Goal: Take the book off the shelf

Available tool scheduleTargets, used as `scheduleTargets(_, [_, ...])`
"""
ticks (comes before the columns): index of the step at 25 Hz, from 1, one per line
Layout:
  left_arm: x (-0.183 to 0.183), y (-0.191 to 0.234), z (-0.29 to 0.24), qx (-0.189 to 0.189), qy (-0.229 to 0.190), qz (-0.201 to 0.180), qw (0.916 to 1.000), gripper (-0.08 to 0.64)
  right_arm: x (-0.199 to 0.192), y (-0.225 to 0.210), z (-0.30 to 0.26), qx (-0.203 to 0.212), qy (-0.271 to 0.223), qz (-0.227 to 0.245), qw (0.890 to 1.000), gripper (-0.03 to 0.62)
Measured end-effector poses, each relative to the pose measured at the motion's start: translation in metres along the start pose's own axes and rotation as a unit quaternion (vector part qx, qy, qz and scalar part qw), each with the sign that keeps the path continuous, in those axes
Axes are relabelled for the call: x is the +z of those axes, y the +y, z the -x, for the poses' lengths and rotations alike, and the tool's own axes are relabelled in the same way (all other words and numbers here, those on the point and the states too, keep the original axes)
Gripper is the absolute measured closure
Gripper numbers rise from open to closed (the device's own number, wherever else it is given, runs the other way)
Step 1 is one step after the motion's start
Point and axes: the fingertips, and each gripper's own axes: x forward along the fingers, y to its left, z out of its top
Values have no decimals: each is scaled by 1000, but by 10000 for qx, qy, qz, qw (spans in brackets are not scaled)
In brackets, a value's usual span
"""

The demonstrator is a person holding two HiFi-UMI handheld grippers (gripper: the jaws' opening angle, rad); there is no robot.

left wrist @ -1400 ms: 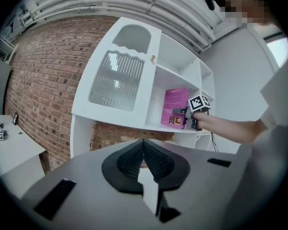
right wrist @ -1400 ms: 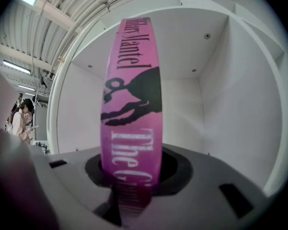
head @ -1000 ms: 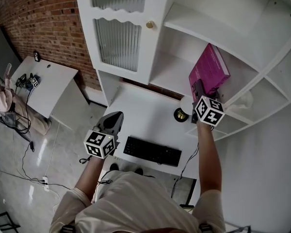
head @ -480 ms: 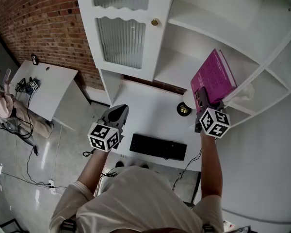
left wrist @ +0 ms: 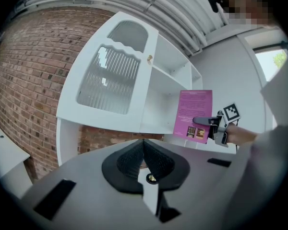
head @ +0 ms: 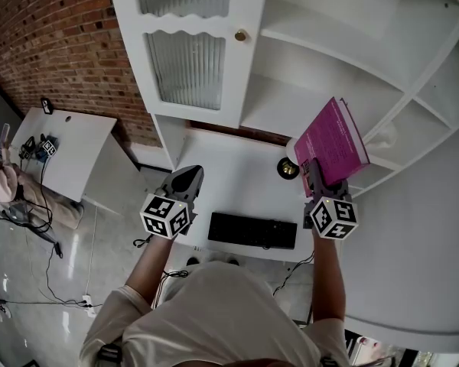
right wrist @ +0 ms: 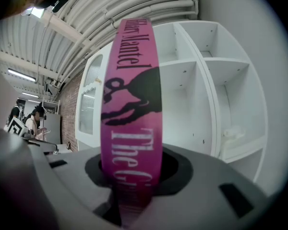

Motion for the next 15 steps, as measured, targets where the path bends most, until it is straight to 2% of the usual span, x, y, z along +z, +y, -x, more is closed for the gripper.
scheduleTargets(15, [3, 10, -3, -158, 5, -81, 9998, 565, -42, 3, 31, -344, 230, 59, 9991, 451])
